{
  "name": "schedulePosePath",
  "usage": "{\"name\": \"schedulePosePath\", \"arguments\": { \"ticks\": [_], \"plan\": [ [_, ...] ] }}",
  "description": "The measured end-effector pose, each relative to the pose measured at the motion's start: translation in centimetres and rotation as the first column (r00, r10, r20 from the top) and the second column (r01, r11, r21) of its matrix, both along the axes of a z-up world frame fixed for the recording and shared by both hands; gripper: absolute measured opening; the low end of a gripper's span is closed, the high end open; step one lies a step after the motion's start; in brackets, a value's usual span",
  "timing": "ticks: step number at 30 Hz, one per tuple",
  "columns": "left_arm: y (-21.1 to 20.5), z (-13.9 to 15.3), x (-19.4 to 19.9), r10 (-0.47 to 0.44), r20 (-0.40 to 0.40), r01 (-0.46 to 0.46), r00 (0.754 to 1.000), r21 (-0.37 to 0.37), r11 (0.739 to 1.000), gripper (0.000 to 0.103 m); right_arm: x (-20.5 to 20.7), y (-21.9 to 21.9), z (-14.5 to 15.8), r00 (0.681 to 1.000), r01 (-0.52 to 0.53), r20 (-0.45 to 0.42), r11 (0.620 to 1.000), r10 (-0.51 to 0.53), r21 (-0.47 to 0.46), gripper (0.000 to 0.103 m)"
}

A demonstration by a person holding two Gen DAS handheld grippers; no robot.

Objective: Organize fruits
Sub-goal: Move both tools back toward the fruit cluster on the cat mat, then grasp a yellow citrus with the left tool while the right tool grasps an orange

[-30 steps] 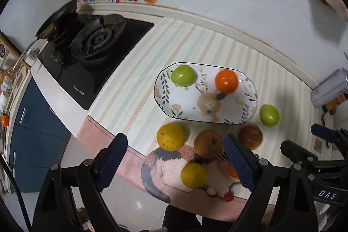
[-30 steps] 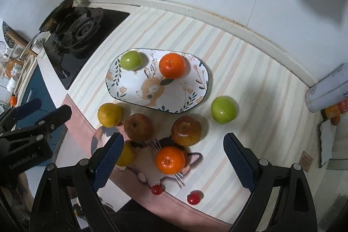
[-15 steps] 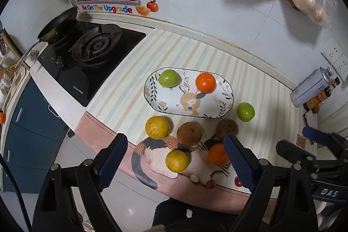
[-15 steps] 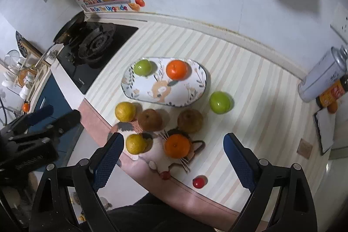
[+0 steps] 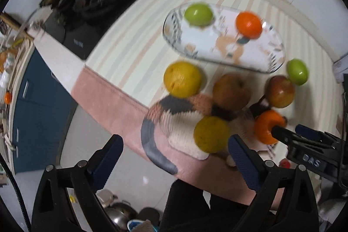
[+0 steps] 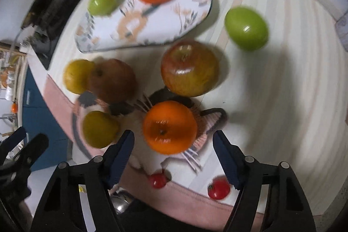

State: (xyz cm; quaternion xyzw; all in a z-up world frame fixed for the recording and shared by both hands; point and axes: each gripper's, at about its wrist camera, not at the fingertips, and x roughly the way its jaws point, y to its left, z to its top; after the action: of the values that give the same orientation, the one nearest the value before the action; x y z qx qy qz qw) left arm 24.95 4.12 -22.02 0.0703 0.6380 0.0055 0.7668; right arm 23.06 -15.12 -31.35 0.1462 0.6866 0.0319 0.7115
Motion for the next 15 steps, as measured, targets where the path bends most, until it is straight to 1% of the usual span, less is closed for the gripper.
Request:
{"name": "schedulePosePath", "arguments": {
  "ticks": [1, 2, 4, 6, 8, 10, 15],
  "plan": [
    [0.2, -0.5, 0.0, 0.006, -0.008, -0.006, 1.000, 0.002, 1.000, 0.099, 0.2, 0.3, -0.7, 1.000, -0.012, -0.007, 1.000, 0.012, -0.004, 0.075],
    [0.3, -1.1, 0.0, 0.010, -0.019, -0.010, 1.000, 0.008, 1.000, 0.099, 0.4, 0.8, -1.5, 0.999, -0.032, -0.021, 0.999, 0.032, -0.014, 0.071],
    [0.4, -1.9, 0.2, 0.015, -0.031, -0.015, 0.999, 0.005, 1.000, 0.099, 0.4, 1.2, -2.4, 0.998, -0.049, -0.025, 0.999, 0.049, 0.014, 0.067],
    [0.3, -2.4, 0.3, 0.014, -0.042, -0.014, 0.999, 0.005, 1.000, 0.099, 0.3, 1.3, -2.4, 0.998, -0.057, -0.020, 0.998, 0.057, 0.008, 0.066],
    [0.0, -3.1, 0.4, 0.007, -0.055, -0.007, 0.998, -0.004, 1.000, 0.099, -0.1, 0.9, -2.4, 0.997, -0.060, -0.040, 0.998, 0.061, 0.009, 0.066],
    [-0.5, -3.7, 0.4, -0.007, -0.070, 0.006, 0.997, -0.019, 1.000, 0.099, -0.8, 0.1, -2.1, 0.997, -0.059, -0.056, 0.998, 0.061, 0.026, 0.066],
    [-2.2, -6.3, 0.4, -0.052, -0.123, 0.046, 0.991, -0.046, 0.998, 0.099, -2.5, -2.1, -1.8, 0.996, -0.049, -0.069, 0.999, 0.050, 0.009, 0.066]
  ]
}}
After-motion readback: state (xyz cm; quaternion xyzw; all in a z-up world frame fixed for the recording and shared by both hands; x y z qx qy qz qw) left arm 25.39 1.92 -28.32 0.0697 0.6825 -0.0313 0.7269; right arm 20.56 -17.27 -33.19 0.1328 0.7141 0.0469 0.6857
